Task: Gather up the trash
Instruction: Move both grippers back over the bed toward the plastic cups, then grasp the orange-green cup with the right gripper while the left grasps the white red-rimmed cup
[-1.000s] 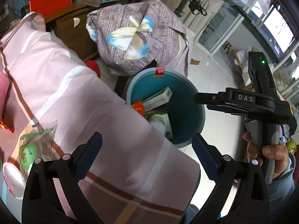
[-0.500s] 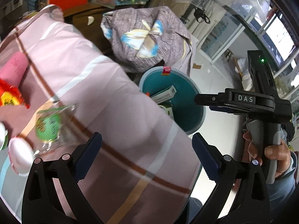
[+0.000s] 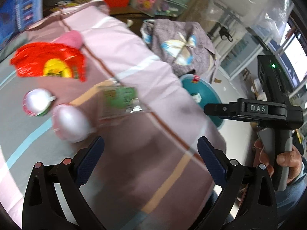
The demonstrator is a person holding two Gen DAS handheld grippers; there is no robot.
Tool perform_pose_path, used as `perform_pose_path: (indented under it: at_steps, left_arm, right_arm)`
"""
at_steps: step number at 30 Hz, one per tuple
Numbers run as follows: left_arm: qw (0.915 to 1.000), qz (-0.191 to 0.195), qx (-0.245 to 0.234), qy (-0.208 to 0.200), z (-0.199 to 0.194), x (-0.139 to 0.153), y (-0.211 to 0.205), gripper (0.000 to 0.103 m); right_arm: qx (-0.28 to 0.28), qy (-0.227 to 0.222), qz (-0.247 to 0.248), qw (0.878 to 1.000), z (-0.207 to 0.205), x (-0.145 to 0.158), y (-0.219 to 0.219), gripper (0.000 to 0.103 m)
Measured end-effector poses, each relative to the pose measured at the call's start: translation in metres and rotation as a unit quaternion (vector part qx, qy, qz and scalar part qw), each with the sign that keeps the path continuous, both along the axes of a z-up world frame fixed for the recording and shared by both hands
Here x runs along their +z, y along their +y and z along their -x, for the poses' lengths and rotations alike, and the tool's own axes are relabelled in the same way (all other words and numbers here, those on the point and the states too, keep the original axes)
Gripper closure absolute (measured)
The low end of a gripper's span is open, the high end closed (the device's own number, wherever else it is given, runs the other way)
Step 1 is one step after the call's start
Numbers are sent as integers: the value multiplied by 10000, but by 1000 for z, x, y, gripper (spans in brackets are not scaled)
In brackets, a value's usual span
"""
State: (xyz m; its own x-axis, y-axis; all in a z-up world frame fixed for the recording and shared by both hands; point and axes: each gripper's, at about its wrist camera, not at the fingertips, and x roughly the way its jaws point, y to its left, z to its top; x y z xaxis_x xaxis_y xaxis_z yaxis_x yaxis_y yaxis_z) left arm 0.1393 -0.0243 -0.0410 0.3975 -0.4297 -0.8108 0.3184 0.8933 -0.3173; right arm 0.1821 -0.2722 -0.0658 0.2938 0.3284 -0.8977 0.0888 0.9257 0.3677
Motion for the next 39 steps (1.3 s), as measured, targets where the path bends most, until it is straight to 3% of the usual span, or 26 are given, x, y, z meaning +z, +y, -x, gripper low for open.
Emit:
perform_pose_path:
  at_steps: [11,23,30,37,39]
  left_arm:
    - [9970,67,767,85,7,-11,101,5]
    - [9893,135,1440,174,10,-23,186,5]
    - [9874,118,1573,148,10,-25,213,5]
    - [9852,172,1688,233,8,-31,231,5]
    - [9850,193,1698,255,8,-33,233,5]
  right_arm:
    - [766,70,161,9969,-7,7,99,23]
    - [1509,-318,276,9876,-20,31,199,23]
    - [1918,-155,431,9804,-34,9,247,53]
    - [2022,57,755,9764,-46,-22,265,67]
    - [2061,50,862,9747,-46,-28,267,92]
